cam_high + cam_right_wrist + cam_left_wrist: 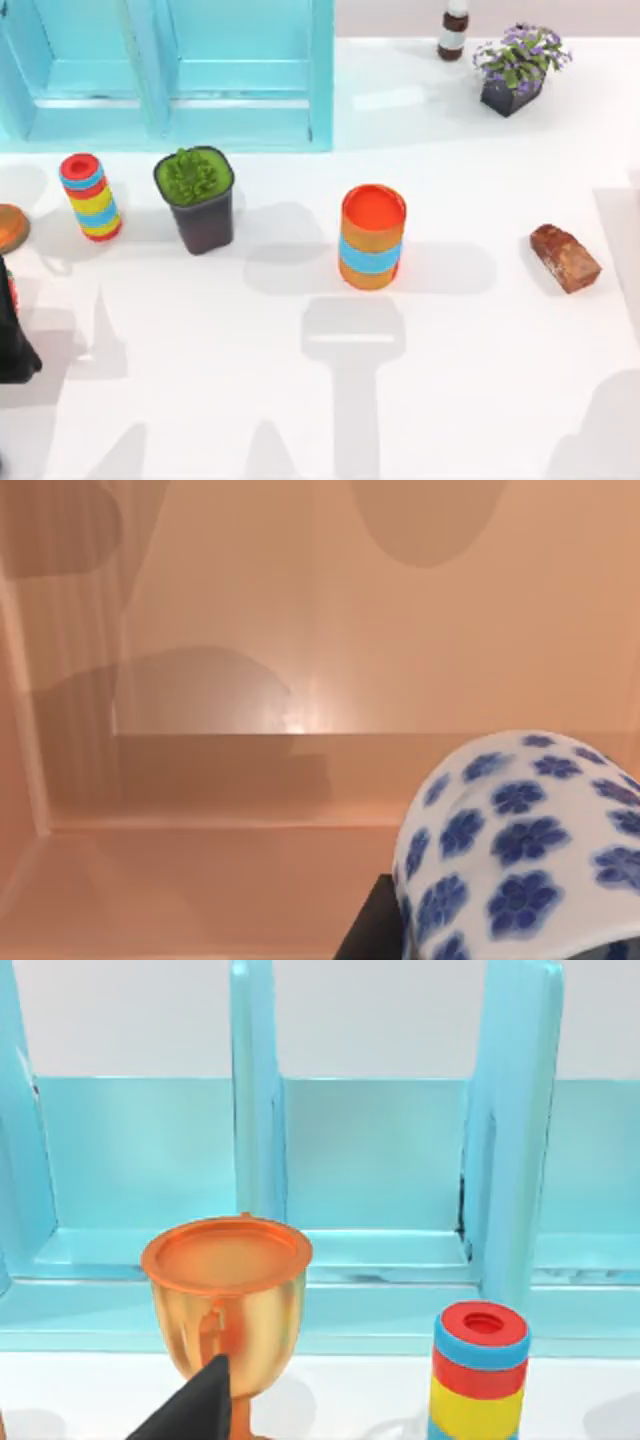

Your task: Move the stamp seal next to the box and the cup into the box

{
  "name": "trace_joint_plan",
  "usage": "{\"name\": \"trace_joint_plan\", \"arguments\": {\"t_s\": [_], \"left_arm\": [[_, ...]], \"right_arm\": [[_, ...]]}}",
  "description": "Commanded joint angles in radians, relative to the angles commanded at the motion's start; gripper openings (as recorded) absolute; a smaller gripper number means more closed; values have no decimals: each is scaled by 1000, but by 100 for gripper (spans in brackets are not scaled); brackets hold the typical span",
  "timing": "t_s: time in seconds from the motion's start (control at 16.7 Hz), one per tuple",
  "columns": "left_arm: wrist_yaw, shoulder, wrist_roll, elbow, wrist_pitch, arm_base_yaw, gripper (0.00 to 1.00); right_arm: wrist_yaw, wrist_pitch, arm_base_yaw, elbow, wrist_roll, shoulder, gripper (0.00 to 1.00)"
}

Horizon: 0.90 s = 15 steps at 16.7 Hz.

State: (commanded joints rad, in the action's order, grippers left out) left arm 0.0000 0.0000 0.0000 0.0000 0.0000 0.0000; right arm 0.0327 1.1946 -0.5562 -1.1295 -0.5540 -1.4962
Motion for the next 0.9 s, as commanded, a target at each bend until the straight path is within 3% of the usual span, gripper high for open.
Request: {"name": "trace_joint_plan", "arguments": {"t_s": [0.54,0.9], "left_arm": [[0,0,0,0,0,0,100],[0,0,0,0,0,0,100]], "right_arm": [[-41,-14,-48,-21,-40,-13,0],[-104,-234,-61,-4,-47,-52,0]]}}
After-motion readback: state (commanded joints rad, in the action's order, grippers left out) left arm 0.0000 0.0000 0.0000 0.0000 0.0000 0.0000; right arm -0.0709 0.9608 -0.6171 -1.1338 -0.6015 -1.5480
